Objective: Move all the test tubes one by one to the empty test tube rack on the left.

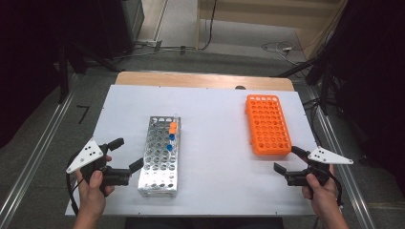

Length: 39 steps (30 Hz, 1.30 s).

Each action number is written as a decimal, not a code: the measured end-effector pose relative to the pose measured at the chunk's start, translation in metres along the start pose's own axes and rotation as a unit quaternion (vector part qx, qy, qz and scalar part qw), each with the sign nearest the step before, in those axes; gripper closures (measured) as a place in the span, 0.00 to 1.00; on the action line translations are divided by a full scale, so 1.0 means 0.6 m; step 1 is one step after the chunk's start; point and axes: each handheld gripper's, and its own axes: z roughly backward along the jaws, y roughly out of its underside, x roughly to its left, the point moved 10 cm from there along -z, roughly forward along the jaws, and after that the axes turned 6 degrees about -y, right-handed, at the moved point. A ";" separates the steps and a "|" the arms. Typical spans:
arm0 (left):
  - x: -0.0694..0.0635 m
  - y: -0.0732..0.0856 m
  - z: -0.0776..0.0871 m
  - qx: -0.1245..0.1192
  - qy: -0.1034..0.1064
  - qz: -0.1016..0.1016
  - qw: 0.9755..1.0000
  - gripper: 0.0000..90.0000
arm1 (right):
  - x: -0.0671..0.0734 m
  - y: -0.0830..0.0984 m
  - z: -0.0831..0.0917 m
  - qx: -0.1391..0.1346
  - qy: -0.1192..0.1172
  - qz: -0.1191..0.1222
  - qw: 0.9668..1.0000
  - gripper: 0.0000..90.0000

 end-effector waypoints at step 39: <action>0.003 0.016 -0.001 -0.001 0.009 -0.003 1.000 0.00 | -0.024 0.016 -0.001 -0.009 0.021 -0.008 1.000 0.00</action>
